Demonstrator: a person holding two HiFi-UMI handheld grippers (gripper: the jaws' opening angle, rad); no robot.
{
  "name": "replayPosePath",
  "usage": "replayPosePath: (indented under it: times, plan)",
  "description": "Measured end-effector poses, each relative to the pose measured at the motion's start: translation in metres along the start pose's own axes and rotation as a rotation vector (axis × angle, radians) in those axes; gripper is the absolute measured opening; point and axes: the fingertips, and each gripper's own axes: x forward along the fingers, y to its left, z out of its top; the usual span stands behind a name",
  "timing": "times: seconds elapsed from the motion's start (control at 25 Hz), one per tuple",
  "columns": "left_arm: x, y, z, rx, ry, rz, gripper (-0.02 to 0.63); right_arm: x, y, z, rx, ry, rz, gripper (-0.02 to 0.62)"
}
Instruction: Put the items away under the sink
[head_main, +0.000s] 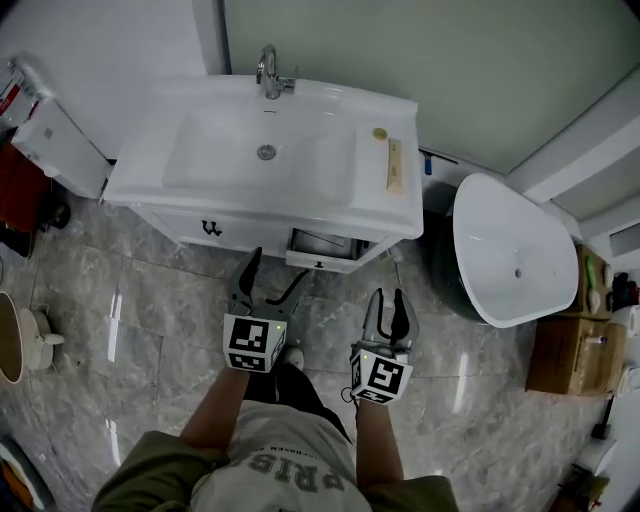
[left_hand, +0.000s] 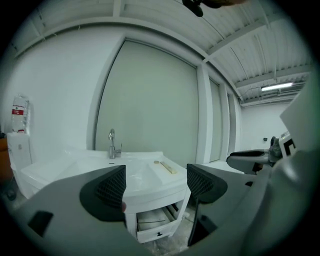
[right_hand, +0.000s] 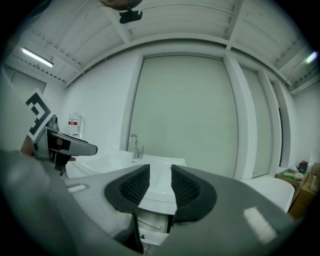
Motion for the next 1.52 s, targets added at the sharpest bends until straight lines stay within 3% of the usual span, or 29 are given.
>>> replayPosePath:
  times: [0.2,0.24,0.32,0.36,0.44,0.52,0.68,1.0,1.32,1.52]
  plan:
    - [-0.026,-0.006,0.032,0.028,-0.082,0.004,0.377,-0.017,0.014,0.046,-0.051,-0.072,0.026,0.133]
    - [-0.031,-0.007,0.037,0.033,-0.096,0.010,0.349,-0.021,0.016,0.051,-0.058,-0.080,0.030,0.133]
    - [-0.038,-0.006,0.044,0.044,-0.121,0.026,0.232,-0.026,0.021,0.063,-0.063,-0.101,0.027,0.126]
    - [-0.039,-0.006,0.046,0.046,-0.132,0.028,0.205,-0.027,0.022,0.068,-0.064,-0.110,0.019,0.054]
    - [-0.041,-0.007,0.050,0.052,-0.149,0.031,0.161,-0.030,0.021,0.069,-0.067,-0.112,0.005,0.048]
    - [-0.043,-0.009,0.056,0.064,-0.177,0.040,0.109,-0.032,0.021,0.071,-0.066,-0.121,0.000,0.002]
    - [-0.045,-0.014,0.067,0.095,-0.229,0.052,0.029,-0.032,0.020,0.077,-0.071,-0.136,0.002,0.002]
    - [-0.056,-0.029,0.092,0.049,-0.356,0.005,0.011,-0.039,0.027,0.096,-0.079,-0.190,-0.002,0.002]
    - [-0.065,-0.033,0.103,0.050,-0.377,-0.033,0.009,-0.042,0.034,0.104,-0.086,-0.207,0.023,0.000]
    - [-0.071,-0.031,0.102,0.071,-0.369,-0.033,0.009,-0.043,0.038,0.121,-0.079,-0.280,-0.002,0.000]
